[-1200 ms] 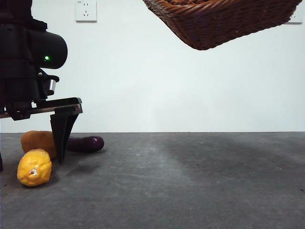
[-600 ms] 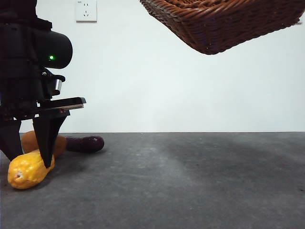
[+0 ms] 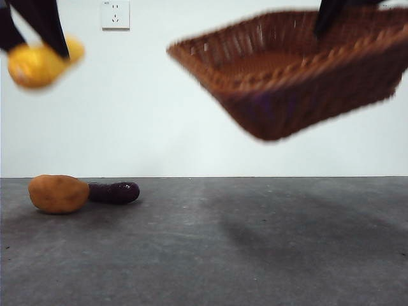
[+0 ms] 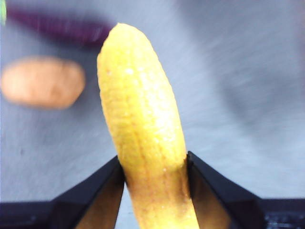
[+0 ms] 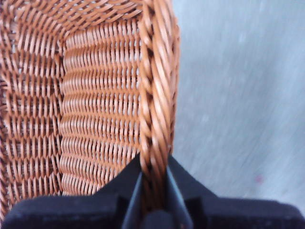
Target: Help me put the vegetables on the table into the basket
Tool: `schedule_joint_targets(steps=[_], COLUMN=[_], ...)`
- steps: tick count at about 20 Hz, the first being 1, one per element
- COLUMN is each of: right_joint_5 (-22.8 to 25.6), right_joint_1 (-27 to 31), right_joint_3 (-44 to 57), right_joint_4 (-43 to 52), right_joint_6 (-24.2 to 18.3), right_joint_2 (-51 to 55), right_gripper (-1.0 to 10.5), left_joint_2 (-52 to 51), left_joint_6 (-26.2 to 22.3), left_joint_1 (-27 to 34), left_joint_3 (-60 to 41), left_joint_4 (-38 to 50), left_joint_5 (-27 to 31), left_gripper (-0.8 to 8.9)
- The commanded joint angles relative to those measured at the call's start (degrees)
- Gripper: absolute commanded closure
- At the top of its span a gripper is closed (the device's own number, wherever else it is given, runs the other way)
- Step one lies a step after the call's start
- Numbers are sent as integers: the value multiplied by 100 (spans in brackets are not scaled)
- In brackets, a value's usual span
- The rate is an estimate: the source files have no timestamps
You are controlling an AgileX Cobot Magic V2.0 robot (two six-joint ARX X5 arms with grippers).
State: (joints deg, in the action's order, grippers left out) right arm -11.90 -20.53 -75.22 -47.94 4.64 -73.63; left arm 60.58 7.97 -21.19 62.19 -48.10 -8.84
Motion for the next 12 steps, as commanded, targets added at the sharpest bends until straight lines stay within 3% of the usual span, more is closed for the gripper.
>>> schedule_joint_targets(steps=[1, 7, 12], right_joint_5=[-98, -570, -542], right_joint_1=[-2, -173, -584], right_joint_3=[597, 1945, 2402], right_joint_4=[468, 1869, 2326], right_joint_6=[546, 1587, 1952], right_joint_2=[-17, -28, -42], right_gripper=[958, 958, 958], left_joint_2=[-730, -1517, -516], left_joint_6=[-208, -70, -68], left_joint_1=[-107, -621, -1351], left_joint_3=[-20, -20, -33], left_joint_4=[-195, -487, 190], left_joint_5=[-177, -505, -664], left_gripper=[822, 822, 822])
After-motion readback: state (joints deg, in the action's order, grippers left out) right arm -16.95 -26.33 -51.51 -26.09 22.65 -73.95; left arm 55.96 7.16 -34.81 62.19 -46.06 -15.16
